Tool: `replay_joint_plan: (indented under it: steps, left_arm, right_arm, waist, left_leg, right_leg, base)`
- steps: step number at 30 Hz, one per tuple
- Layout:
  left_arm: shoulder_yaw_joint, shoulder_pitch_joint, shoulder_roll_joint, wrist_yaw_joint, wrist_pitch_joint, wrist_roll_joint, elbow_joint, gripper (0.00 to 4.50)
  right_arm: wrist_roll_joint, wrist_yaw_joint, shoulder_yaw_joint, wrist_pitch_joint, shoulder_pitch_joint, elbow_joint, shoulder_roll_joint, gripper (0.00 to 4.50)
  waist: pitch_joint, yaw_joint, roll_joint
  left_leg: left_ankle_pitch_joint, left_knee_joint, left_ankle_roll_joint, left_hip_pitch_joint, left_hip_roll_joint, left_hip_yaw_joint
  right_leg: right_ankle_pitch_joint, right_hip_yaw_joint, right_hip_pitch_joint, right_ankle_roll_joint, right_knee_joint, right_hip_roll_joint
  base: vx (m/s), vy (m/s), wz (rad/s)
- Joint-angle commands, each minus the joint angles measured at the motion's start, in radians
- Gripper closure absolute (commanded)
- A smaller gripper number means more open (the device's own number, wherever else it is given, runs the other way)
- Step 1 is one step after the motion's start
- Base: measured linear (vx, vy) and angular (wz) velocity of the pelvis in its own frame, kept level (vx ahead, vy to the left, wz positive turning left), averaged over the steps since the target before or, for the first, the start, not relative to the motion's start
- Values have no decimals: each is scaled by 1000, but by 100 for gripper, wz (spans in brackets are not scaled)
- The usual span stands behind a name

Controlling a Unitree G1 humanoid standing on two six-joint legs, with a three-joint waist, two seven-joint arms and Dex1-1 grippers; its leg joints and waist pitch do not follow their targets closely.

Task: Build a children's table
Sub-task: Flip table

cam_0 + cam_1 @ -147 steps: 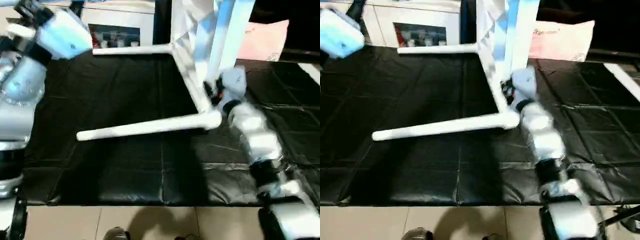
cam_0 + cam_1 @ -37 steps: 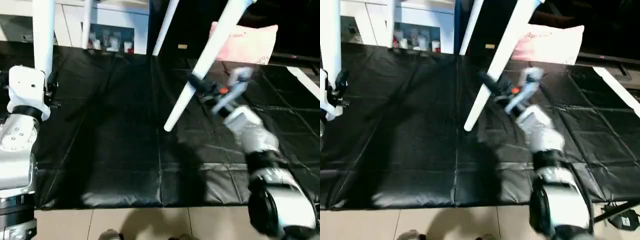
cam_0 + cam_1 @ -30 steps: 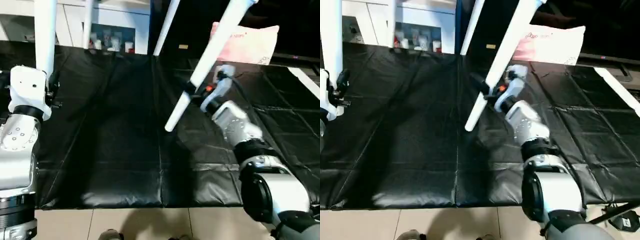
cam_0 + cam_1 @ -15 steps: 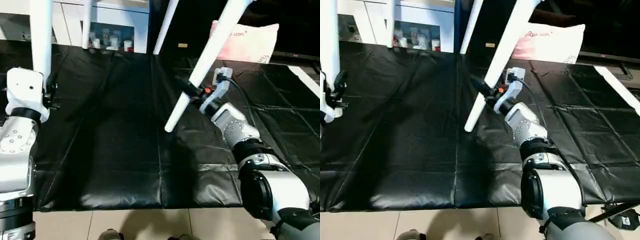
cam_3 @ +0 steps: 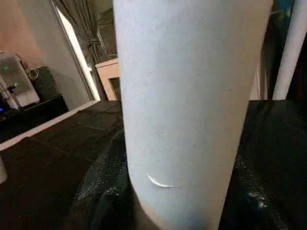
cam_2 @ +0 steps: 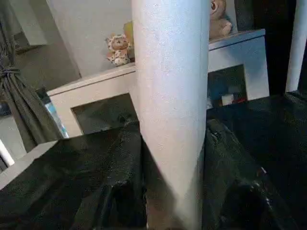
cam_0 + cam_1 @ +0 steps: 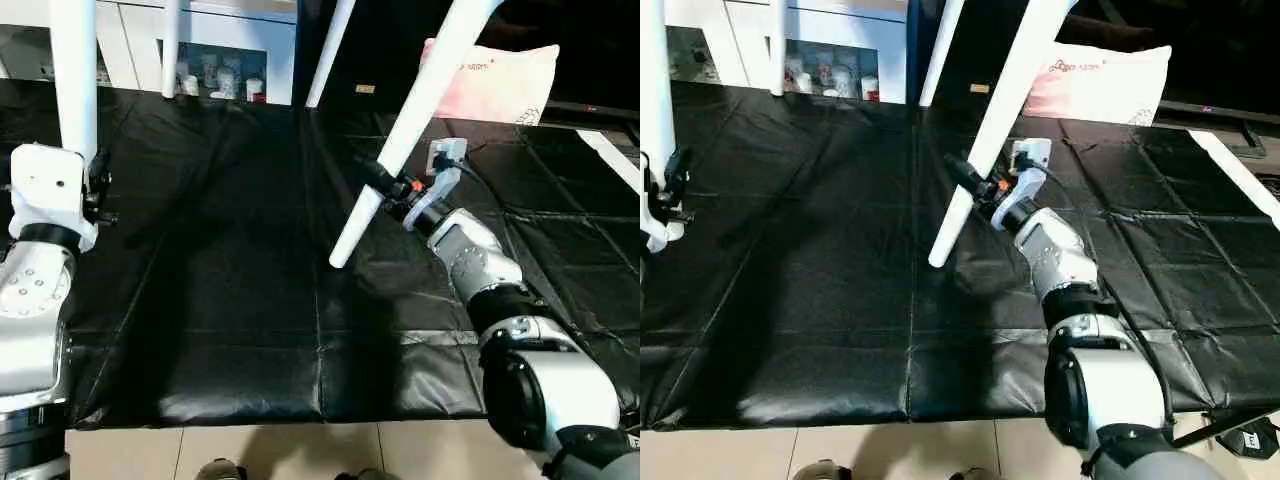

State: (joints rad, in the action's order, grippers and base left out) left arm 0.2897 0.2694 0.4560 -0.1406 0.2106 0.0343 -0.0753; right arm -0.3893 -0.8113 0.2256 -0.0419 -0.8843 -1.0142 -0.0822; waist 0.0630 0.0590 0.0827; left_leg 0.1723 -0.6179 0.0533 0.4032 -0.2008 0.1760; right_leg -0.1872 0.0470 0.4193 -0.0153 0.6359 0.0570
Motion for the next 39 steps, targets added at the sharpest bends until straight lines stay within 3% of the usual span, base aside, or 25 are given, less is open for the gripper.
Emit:
replay_joint_plan:
  steps: [1, 5, 11, 14, 19, 20, 21, 22, 23, 24, 25, 27, 36, 37, 38, 39]
  left_arm:
    - [-38, -36, -13, -10, 2, 21, -7, 300]
    - [-37, -58, -20, 2, -6, 24, -7, 300]
    - [-39, -107, -44, 25, -29, 30, 0, 300]
    - [-41, -165, -63, 38, -60, 40, 20, 300]
    - [-51, -232, -83, 49, -97, 50, 54, 300]
    - [-54, -244, -87, 50, -106, 51, 61, 300]
    - [-56, -254, -90, 51, -111, 52, 70, 300]
    - [-56, -259, -92, 52, -114, 52, 75, 300]
    - [-57, -262, -93, 53, -115, 52, 75, 300]
    - [-56, -265, -93, 53, -113, 52, 71, 300]
    - [-56, -269, -93, 54, -112, 53, 65, 300]
    - [-53, -274, -91, 53, -111, 52, 56, 300]
    - [-48, -290, -72, 44, -112, 41, 35, 300]
    - [-48, -291, -70, 43, -108, 42, 31, 300]
    - [-48, -292, -69, 44, -104, 44, 29, 300]
    - [-49, -296, -68, 44, -94, 46, 22, 300]
  right_arm:
    - [27, -46, -55, -30, 9, 59, 26, 292]
    - [55, -39, -78, -71, 21, 79, 37, 293]
    - [88, -20, -102, -131, 58, 143, 61, 294]
    - [137, -6, -153, -191, 122, 225, 73, 294]
    - [180, 1, -203, -224, 207, 320, 82, 295]
    - [188, 8, -212, -227, 228, 346, 85, 295]
    - [191, 17, -218, -224, 248, 375, 90, 295]
    - [193, 23, -221, -220, 262, 395, 94, 295]
    - [195, 28, -224, -217, 272, 411, 97, 295]
    - [197, 33, -232, -209, 295, 446, 100, 295]
    - [198, 43, -245, -196, 330, 499, 102, 295]
    - [194, 53, -256, -178, 363, 549, 102, 295]
    - [214, 89, -302, -93, 478, 728, 85, 295]
    - [227, 102, -302, -88, 480, 726, 82, 295]
    - [233, 112, -301, -85, 480, 724, 80, 295]
    - [237, 124, -300, -74, 478, 715, 75, 260]
  waist:
    - [-85, 8, -22]
    - [-86, 5, -20]
    - [-81, 5, -16]
    - [-80, 7, -17]
    - [-80, 9, -16]
    - [-76, 8, -16]
    - [-76, 8, -16]
    - [-67, 7, -13]
    - [-63, 6, -13]
    - [-56, 3, -8]
    - [-57, 6, -8]
    - [-56, 3, -8]
    - [-56, -1, -10]
    - [-57, 0, -22]
    - [-57, -2, -18]
    - [-57, -3, -16]
  left_leg:
    - [59, 64, -46, -32, -32, -4]
    - [45, 63, -58, -33, -33, -3]
    - [85, 67, -48, -36, -36, -2]
    - [96, 70, -40, -36, -36, -3]
    - [101, 75, -28, -39, -36, -6]
    - [153, 81, -17, -44, -39, -6]
    - [153, 81, -17, -44, -39, -6]
    - [270, 92, 16, -47, -40, -10]
    - [330, 97, 32, -51, -40, -12]
    - [436, 100, 59, -59, -38, -17]
    - [472, 99, 74, -64, -37, -22]
    - [481, 104, 79, -57, -37, -28]
    - [530, 104, 78, -61, -32, -32]
    - [533, 104, 80, -63, -31, -33]
    - [533, 104, 80, -62, -32, -32]
    - [531, 104, 79, -62, -31, -32]
  right_leg:
    - [53, -35, -57, -259, -40, 71]
    - [66, -35, -56, -262, -38, 69]
    - [3, -37, -53, -247, -46, 71]
    - [-9, -37, -51, -232, -48, 69]
    - [21, -36, -50, -207, -52, 64]
    - [-21, -37, -45, -196, -58, 65]
    - [-21, -37, -45, -196, -58, 65]
    - [-154, -38, -42, -169, -74, 66]
    - [-225, -38, -39, -159, -80, 66]
    - [-366, -39, -32, -132, -94, 70]
    - [-421, -42, -29, -112, -101, 73]
    - [-451, -42, -32, -90, -104, 76]
    - [-479, -42, -22, -63, -112, 71]
    - [-470, -43, -20, -68, -110, 71]
    - [-462, -43, -20, -68, -112, 70]
    - [-451, -42, -20, -72, -110, 68]
  base:
    - [0, 0, 0]
    - [0, 0, 0]
    - [0, 0, 0]
    - [0, 0, 0]
    - [0, 0, 0]
    - [0, 0, 0]
    - [0, 0, 0]
    - [0, 0, 0]
    - [0, 0, 0]
    - [0, 0, 0]
    - [0, 0, 0]
    - [0, 0, 0]
    - [0, 0, 0]
    - [0, 0, 0]
    - [0, 0, 0]
    - [0, 0, 0]
